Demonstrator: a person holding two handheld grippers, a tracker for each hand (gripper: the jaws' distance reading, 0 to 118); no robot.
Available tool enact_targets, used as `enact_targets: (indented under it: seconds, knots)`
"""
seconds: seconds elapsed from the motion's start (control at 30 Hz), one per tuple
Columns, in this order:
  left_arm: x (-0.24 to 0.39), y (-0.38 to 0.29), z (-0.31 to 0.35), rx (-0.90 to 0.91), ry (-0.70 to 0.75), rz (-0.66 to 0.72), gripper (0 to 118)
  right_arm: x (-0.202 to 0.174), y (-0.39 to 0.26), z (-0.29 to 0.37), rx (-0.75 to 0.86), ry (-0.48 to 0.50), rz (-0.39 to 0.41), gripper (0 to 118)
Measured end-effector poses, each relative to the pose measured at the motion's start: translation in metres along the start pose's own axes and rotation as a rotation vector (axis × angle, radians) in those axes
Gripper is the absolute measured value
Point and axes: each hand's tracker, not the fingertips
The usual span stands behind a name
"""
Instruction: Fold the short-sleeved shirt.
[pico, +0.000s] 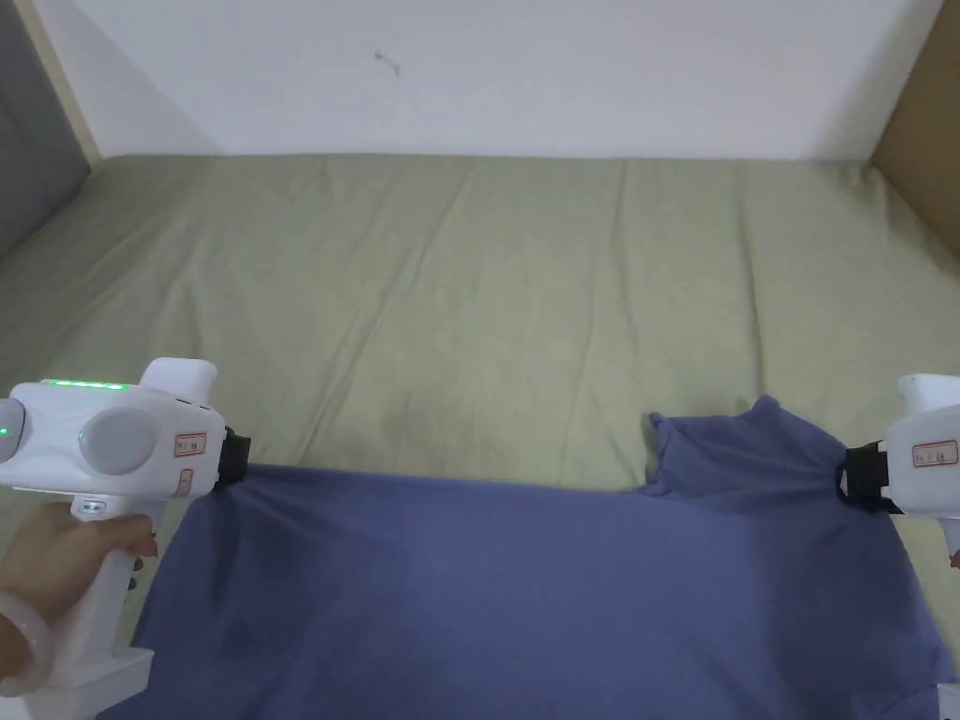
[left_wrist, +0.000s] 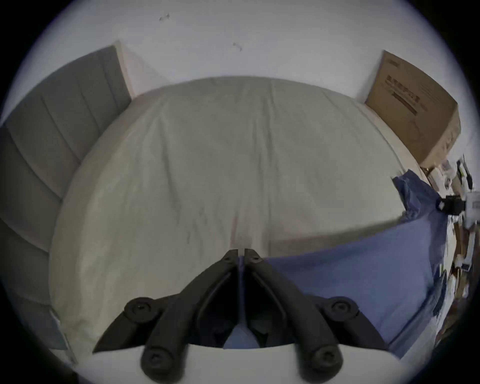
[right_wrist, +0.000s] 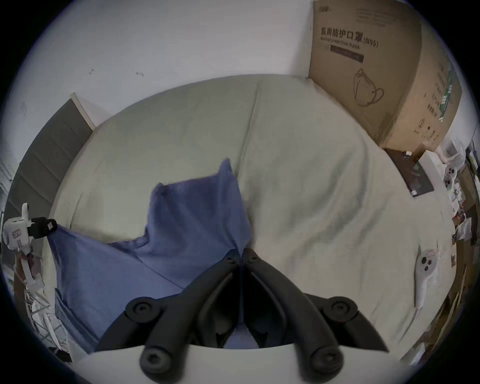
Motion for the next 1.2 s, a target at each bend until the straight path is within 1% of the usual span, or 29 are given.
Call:
enact_targets:
  seconds: [0.1,0.2,0.33,0.4,0.5,0.57,0.67,0.7,0.73,0.8,0.83,0.87,0.97,1.03,1.07,1.1,1.13,1.17,1.2]
  knots:
    - [-0.003,-0.011,0.042,0.051,-0.006,-0.003,1,-0.003,-0.010,0.038,0.039,0.018,0.001,0]
    - [-0.006,-0.036,0.088,0.096,-0.012,-0.006,1,-0.005,-0.032,0.078,0.081,0.010,0.023,0]
    - [-0.016,-0.084,0.136,0.109,-0.011,-0.027,1,-0.001,-0.078,0.121,0.095,0.024,0.027,0]
    - [-0.022,-0.116,0.154,0.111,-0.013,-0.021,1,0.002,-0.110,0.140,0.096,0.037,0.023,0]
    - [-0.027,-0.163,0.163,0.076,-0.024,0.018,1,0.003,-0.162,0.151,0.067,0.040,0.013,0]
    - [-0.028,-0.192,0.160,0.028,-0.031,0.039,1,0.004,-0.197,0.148,0.024,0.035,-0.019,0]
    - [-0.024,-0.230,0.146,-0.024,-0.004,0.011,3,0.005,-0.244,0.133,-0.058,0.023,-0.010,0]
    - [-0.024,-0.240,0.140,-0.049,-0.006,0.006,7,0.004,-0.255,0.127,-0.055,0.017,-0.010,0]
    - [-0.023,-0.247,0.137,-0.055,0.001,0.014,22,0.004,-0.263,0.123,-0.059,0.009,-0.019,10]
    - [-0.019,-0.258,0.135,-0.081,0.042,0.014,64,0.003,-0.274,0.121,-0.061,-0.032,-0.035,47]
    - [-0.021,-0.260,0.136,-0.081,0.070,0.033,88,0.006,-0.274,0.115,-0.058,-0.058,-0.031,51]
    - [-0.025,-0.260,0.140,-0.078,0.073,0.053,94,0.006,-0.273,0.118,-0.044,-0.064,-0.023,51]
    - [-0.035,-0.250,0.169,0.009,-0.030,0.179,97,-0.002,-0.258,0.138,0.030,-0.093,0.003,51]
    - [-0.039,-0.242,0.184,0.036,-0.083,0.244,97,-0.012,-0.246,0.150,0.104,-0.107,0.034,50]
    - [-0.039,-0.238,0.194,0.069,-0.102,0.264,97,-0.019,-0.239,0.155,0.137,-0.091,0.049,50]
    - [-0.038,-0.235,0.202,0.109,-0.111,0.275,95,-0.028,-0.231,0.160,0.159,-0.068,0.058,47]
    - [-0.037,-0.232,0.208,0.130,-0.117,0.281,79,-0.035,-0.226,0.162,0.176,-0.045,0.070,26]
    - [-0.037,-0.229,0.210,0.142,-0.143,0.293,49,-0.046,-0.220,0.160,0.200,-0.044,0.072,1]
    - [-0.037,-0.228,0.211,0.145,-0.163,0.304,13,-0.057,-0.216,0.158,0.210,-0.033,0.073,0]
